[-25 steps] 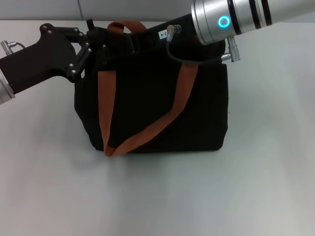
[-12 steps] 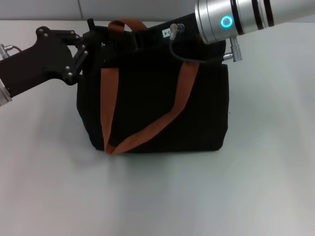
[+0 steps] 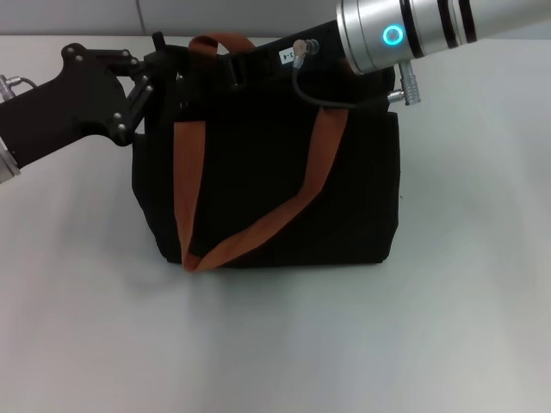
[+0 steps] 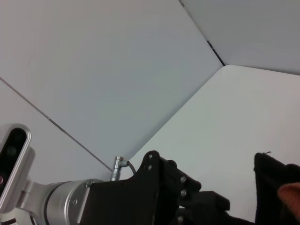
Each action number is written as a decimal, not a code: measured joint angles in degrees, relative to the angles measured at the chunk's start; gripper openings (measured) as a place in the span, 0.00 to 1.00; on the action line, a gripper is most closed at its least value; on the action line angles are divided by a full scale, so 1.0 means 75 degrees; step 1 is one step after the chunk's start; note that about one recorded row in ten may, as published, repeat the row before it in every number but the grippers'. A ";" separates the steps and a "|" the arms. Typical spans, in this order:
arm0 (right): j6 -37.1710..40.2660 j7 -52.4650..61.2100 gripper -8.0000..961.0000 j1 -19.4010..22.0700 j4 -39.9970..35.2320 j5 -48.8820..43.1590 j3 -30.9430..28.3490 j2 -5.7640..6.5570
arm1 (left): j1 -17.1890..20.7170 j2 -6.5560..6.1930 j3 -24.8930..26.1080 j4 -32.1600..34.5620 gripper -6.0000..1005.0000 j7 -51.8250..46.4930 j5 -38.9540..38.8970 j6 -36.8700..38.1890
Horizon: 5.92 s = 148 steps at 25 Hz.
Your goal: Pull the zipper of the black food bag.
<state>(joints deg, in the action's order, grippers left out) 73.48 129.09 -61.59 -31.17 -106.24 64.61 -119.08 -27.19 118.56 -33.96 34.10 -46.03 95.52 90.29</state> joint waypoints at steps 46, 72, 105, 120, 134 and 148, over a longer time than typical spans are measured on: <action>-0.0337 0.0003 0.30 -0.0069 -0.0107 0.0086 0.0223 -0.0086 | -0.0106 -0.0001 -0.0054 -0.0001 0.04 -0.0129 -0.0112 0.0062; -0.0373 -0.0071 0.22 -0.0077 -0.0168 0.0090 0.0230 -0.0091 | -0.0008 -0.0024 0.0017 0.0034 0.04 -0.0283 -0.0116 0.0040; -0.0163 0.0086 0.04 0.0279 -0.0822 0.0079 0.0525 -0.0060 | 0.0192 -0.0033 0.0028 0.0057 0.04 -0.0285 -0.0146 0.0242; -0.0227 0.0274 0.12 0.0147 -0.0756 0.0139 0.0755 -0.0061 | 0.0163 -0.0012 -0.0010 -0.0001 0.04 -0.0279 -0.0148 0.0227; -0.0254 0.0293 0.01 0.0234 -0.0917 0.0143 0.0799 -0.0068 | 0.0186 -0.0021 0.0026 -0.0001 0.04 -0.0280 -0.0142 0.0218; -0.0316 0.0355 0.01 0.0370 -0.1129 -0.0019 0.0808 -0.0051 | 0.0193 -0.0025 0.0029 -0.0001 0.04 -0.0291 -0.0136 0.0261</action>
<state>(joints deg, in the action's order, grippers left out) 71.11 131.75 -58.82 -39.64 -106.37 70.67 -119.46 -25.75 118.38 -33.75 34.10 -48.21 94.50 92.25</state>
